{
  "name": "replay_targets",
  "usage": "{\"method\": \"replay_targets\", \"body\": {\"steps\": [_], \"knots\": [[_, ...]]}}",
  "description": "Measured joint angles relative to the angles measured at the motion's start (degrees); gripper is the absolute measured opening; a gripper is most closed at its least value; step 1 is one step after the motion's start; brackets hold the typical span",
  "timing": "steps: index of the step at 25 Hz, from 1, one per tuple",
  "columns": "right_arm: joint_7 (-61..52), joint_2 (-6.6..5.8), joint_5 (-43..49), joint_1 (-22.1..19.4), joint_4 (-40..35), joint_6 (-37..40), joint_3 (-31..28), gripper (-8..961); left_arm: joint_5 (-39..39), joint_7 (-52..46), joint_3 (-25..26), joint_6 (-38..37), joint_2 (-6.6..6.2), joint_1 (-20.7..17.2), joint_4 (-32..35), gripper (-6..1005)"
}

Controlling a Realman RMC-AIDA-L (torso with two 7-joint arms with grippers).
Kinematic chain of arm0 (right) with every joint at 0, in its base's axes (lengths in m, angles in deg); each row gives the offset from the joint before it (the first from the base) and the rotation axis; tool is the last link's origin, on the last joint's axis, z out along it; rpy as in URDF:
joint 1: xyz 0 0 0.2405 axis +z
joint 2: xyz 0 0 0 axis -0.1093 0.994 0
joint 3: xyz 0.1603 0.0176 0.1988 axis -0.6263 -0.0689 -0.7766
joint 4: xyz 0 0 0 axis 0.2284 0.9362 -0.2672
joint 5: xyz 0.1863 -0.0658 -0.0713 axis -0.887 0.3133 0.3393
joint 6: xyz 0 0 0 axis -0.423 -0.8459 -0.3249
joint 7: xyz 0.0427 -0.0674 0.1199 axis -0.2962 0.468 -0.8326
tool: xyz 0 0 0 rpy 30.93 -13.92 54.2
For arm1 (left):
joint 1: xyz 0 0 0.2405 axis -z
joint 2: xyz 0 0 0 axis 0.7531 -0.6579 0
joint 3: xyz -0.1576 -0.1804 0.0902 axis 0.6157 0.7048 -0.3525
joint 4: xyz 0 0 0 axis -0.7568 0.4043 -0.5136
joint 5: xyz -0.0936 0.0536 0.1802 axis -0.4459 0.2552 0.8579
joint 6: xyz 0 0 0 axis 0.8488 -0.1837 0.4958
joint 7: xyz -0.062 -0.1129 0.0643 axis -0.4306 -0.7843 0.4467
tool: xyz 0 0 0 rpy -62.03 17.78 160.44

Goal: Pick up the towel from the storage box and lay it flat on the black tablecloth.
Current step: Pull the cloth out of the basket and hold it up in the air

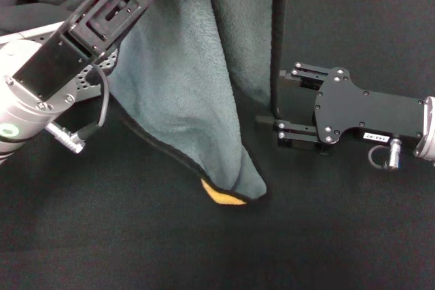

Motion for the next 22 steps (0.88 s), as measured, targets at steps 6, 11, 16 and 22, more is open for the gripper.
{"method": "replay_targets", "body": {"steps": [6, 11, 16, 22], "knots": [[0.0, -0.24, 0.19, -0.52, 0.68, 0.72, -0.05, 599, -0.03, -0.23, -0.05, 0.04, -0.03, -0.38, 0.04, 21], [0.68, -0.25, 0.25, -0.58, 1.37, 0.83, -0.13, 407, -0.05, -0.35, -0.17, 0.05, -0.04, -0.49, 0.0, 21], [1.61, -0.24, 0.3, -0.45, 2.0, 1.43, -0.08, 265, -0.16, -1.05, -0.89, 0.0, -0.01, -0.55, 0.13, 21], [2.07, -0.24, 0.46, -0.41, 2.09, 2.22, 0.05, 200, -1.3, -1.41, -2.59, -0.08, -0.07, -0.32, 0.28, 22]]}}
